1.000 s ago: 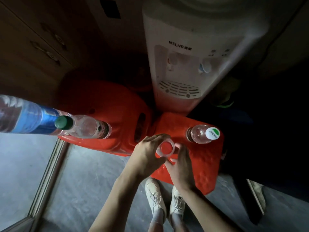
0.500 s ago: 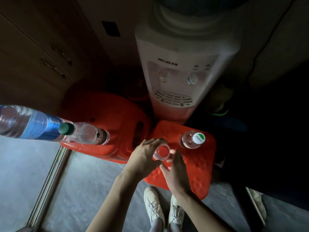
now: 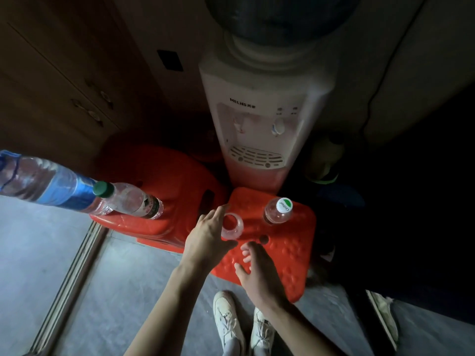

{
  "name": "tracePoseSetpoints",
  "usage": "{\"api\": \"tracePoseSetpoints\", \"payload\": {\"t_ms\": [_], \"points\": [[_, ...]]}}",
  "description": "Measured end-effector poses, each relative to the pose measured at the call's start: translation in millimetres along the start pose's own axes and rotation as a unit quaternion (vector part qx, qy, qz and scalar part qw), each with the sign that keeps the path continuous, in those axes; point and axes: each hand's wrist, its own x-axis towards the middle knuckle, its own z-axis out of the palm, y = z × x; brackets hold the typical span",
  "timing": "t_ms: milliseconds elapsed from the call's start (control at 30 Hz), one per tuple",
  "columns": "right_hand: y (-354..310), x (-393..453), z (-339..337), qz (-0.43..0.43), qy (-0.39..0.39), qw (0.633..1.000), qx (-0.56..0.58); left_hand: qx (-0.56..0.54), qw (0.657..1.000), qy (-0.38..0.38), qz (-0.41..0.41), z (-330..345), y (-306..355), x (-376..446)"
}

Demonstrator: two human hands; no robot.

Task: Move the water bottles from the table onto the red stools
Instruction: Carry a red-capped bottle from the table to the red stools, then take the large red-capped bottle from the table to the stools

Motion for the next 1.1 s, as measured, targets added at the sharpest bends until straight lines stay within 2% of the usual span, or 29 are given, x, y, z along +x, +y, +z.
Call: {"api": "tracePoseSetpoints", "payload": {"t_ms": [267, 500, 800, 933, 1100], "points": [[-53, -22, -66, -0.037, -0.003, 0.999, -0.005, 0.012, 0.999, -0.014, -0.05, -60, 33, -33], [-108, -44, -149, -0.108, 0.02, 0.994, -0.023, 0.04, 0.999, 0.001, -0.036, -127, 71, -71], [-174, -109, -252, -0.111, 0.13, 0.977, -0.128, 0.147, 0.979, 0.104, 0.099, -215, 161, -140], [-190, -149, -277, -0.076, 0.178, 0.962, -0.194, 0.104, 0.971, 0.112, 0.183, -226, 186, -168], [-188, -202, -281, -0.023, 0.258, 0.939, -0.228, 0.109, 0.938, 0.127, 0.303, -217, 209, -199]]}}
